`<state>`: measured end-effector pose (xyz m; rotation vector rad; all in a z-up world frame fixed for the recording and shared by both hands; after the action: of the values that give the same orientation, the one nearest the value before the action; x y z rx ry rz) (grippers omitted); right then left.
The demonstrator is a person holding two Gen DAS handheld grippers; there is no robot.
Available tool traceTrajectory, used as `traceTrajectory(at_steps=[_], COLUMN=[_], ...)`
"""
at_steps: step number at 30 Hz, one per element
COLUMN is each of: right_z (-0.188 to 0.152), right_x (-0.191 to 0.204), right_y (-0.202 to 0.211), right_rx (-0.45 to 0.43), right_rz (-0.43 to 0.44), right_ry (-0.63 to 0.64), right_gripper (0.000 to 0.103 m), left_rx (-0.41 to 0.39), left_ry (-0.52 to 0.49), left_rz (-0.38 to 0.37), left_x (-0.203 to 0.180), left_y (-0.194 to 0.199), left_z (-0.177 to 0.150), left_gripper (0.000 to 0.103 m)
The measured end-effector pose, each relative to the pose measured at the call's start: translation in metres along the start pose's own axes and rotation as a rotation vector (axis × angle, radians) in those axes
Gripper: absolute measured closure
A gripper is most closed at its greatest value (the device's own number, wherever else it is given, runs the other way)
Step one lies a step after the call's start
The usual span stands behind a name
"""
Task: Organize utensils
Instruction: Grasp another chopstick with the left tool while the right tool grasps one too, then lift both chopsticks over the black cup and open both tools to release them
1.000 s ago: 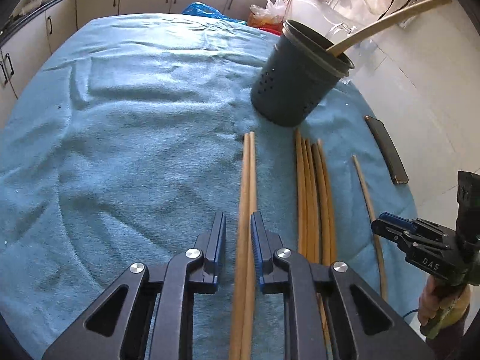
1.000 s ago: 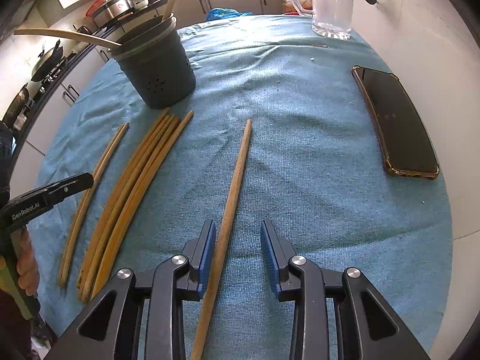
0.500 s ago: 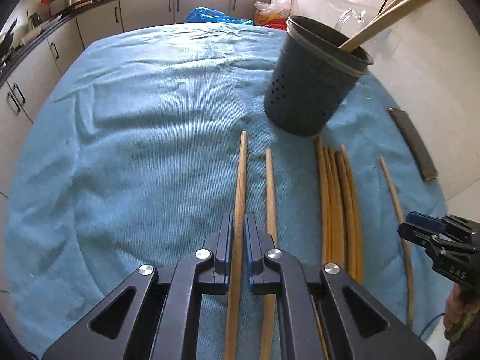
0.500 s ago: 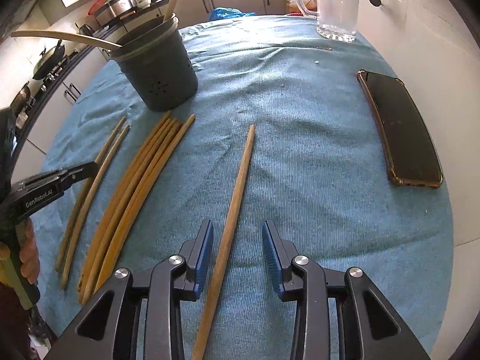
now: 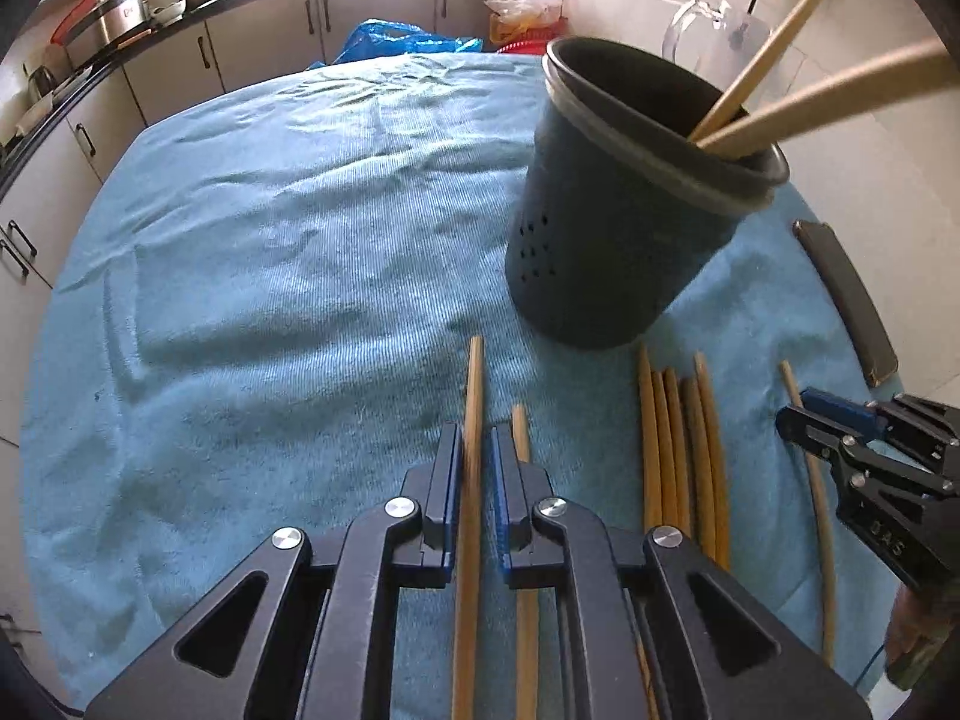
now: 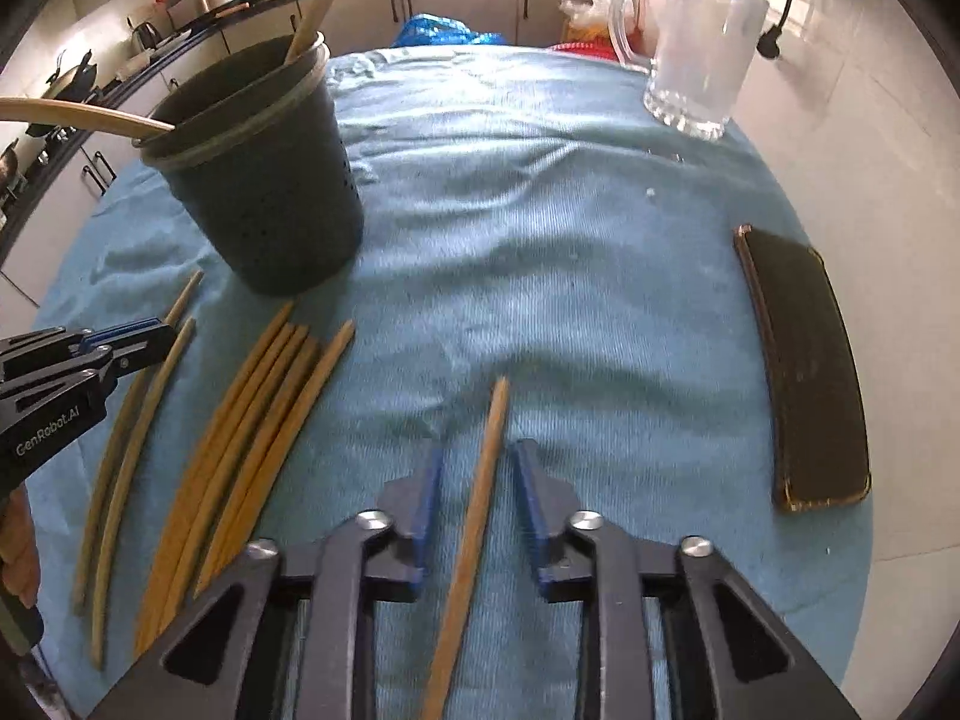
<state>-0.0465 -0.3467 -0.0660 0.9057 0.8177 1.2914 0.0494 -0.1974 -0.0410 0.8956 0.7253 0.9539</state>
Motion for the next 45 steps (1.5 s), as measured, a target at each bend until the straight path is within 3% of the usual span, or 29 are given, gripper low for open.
traceTrajectory(at_steps=[5, 12, 18, 24, 37, 45], right_z=[0.006, 0.017, 0.010, -0.006, -0.043, -0.050], right_x=[-0.001, 0.000, 0.009, 0.011, 0.005, 0.008], right_y=[0.003, 0.066, 0.119, 0.159, 0.218, 0.243], right_rx=[-0.035, -0.208, -0.321, -0.403, -0.483, -0.522], right_rz=[0.038, 0.129, 0.123, 0.115, 0.121, 0.132], right_ry=[-0.024, -0.068, -0.040, -0.025, -0.024, -0.016], right_gripper=[0.097, 0.097, 0.097, 0.097, 0.097, 0.097], left_rx=[-0.051, -0.217, -0.319, -0.400, -0.516, -0.541], left_ry=[0.014, 0.030, 0.062, 0.048, 0.056, 0.041], left_rz=[0.006, 0.009, -0.017, 0.013, 0.024, 0.023], left_x=[0.004, 0.009, 0.009, -0.005, -0.013, -0.021], left_y=[0.015, 0.096, 0.157, 0.200, 0.266, 0.285], left_z=[0.001, 0.001, -0.014, -0.039, -0.077, -0.080], left_gripper=[0.097, 0.097, 0.097, 0.097, 0.097, 0.097])
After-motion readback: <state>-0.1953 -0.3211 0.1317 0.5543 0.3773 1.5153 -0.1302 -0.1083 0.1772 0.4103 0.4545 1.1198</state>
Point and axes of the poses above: each gripper's, at about its wrist camera, not at the fingertips, and y roughly against the way its jaws point, x to its left, z to its top, the point moved 7 cm from there along -y, roughly the way its jaws point, and after that the axes turned 5 degrees about y, right-handed, at the moved point
